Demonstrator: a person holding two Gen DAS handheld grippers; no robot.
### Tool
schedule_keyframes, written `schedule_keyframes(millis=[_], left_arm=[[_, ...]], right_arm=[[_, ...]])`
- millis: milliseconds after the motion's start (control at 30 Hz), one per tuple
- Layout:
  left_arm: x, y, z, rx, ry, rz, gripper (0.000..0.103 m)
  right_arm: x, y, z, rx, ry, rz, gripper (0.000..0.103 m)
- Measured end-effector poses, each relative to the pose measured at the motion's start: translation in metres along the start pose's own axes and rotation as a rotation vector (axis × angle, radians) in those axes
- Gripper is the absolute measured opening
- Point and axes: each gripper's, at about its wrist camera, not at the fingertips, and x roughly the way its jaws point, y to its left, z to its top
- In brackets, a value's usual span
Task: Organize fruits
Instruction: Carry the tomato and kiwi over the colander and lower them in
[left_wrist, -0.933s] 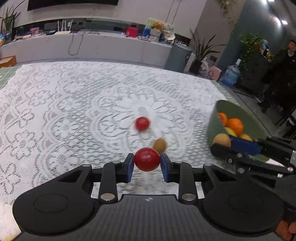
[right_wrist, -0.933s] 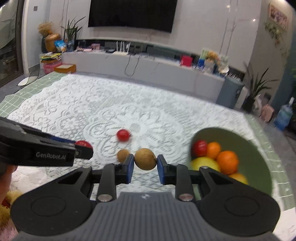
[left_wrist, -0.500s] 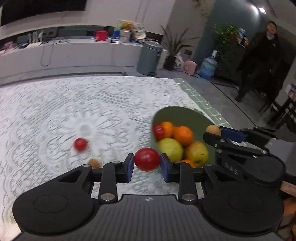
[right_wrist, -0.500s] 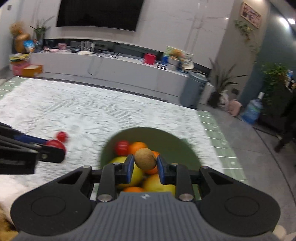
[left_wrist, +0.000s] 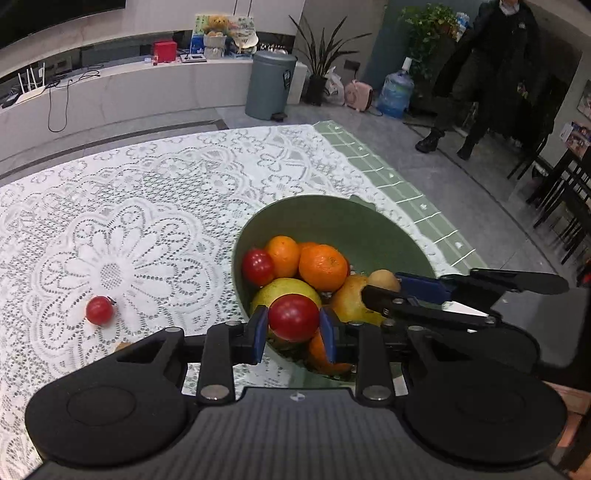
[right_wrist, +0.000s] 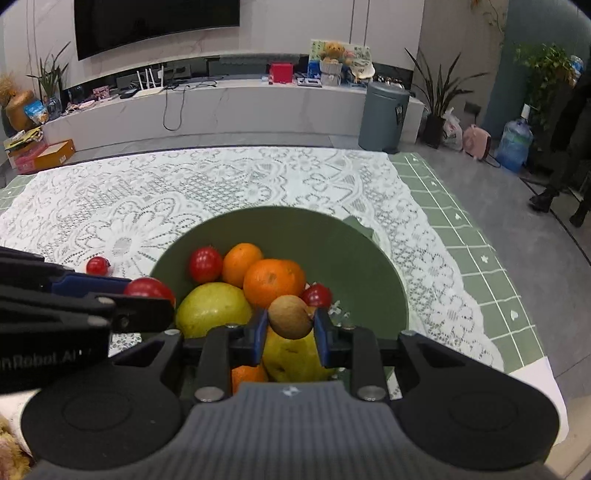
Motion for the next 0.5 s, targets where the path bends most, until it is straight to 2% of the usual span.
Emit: schedule_keyframes(millis=[133, 500], left_arm=[[0.011, 0.003, 0.001, 0.020, 0.035, 0.026, 0.033], [0.018, 0.002, 0.008, 0.086, 0.016, 0.050, 0.033]], right_arm=[[0.006, 0.004, -0.001, -0.019, 0.018, -0.009, 0.024], [0.024, 0.019, -0.002, -0.106, 0.090, -0.003, 0.024]])
